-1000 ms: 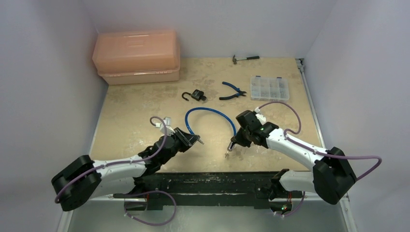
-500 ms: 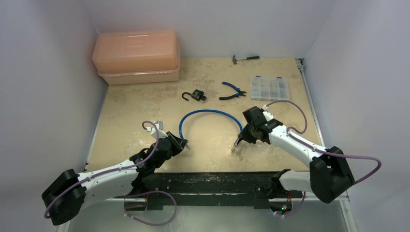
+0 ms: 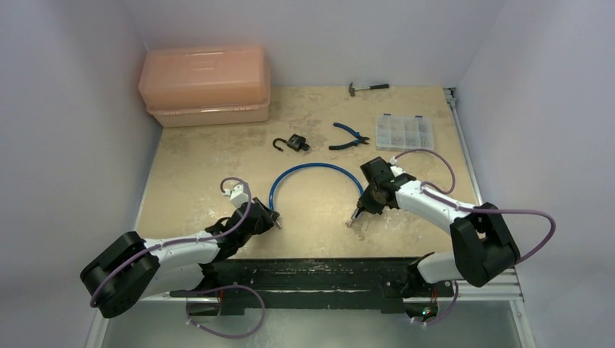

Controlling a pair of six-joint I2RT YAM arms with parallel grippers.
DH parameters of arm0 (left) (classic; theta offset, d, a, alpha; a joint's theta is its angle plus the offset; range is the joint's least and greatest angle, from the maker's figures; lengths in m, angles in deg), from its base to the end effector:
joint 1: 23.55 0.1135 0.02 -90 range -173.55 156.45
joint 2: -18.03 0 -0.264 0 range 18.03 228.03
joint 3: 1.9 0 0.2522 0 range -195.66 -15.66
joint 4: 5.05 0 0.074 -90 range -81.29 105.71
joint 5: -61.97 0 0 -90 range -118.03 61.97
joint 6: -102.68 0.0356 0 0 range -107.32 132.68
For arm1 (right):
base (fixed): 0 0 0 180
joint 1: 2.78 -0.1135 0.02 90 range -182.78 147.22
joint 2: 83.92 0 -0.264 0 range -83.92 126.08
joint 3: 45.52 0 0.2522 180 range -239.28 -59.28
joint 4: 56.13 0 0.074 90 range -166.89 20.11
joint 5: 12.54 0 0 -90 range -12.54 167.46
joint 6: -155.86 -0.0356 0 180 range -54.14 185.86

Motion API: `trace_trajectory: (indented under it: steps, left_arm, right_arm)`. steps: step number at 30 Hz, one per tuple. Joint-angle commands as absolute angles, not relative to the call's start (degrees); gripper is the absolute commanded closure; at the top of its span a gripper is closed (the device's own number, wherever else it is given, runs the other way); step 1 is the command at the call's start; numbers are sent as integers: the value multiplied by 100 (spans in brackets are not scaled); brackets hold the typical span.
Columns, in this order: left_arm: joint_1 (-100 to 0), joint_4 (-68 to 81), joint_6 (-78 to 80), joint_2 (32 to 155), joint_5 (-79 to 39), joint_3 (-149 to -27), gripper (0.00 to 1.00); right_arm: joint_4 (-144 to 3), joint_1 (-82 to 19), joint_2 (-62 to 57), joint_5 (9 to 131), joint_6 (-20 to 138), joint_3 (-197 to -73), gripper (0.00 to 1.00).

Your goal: Unlock with the key

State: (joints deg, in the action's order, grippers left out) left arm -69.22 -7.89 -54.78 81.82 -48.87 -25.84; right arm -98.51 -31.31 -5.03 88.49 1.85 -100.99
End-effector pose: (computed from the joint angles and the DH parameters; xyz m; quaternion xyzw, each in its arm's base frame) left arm 0.1367 -0.1218 0.1242 -0.2456 0.8491 -0.2770 0.3768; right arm 0.2187 0.1111 0.1729 0.3157 0.9208 0.0858 0.2121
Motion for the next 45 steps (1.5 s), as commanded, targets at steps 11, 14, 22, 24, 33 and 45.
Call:
trace_trajectory:
  steps: [11,14,22,24,33,45]
  left_arm:
    - [-6671,-825,-4932,8350,-4956,-2911,97]
    - [-6652,-838,-4899,8351,-4948,-2911,96]
    - [-6652,-889,-4806,8219,-4956,-2853,78]
    - [-6646,-860,-4801,8107,-4980,-2833,76]
    - [-6650,-534,-4679,7684,-4991,-2884,48]
    - [-6649,342,-4068,7067,-4828,-3698,16]
  right_arm:
    - [-9467,-3081,210,9192,338,-10668,100]
    - [-9393,-3079,267,9171,387,-10665,100]
    - [-9360,-3080,222,9101,529,-10795,74]
    - [-9296,-3076,165,9039,578,-10818,58]
    - [-9137,-3083,-66,8874,901,-10957,10]
    - [-9570,-3087,-739,9641,1400,-11417,1]
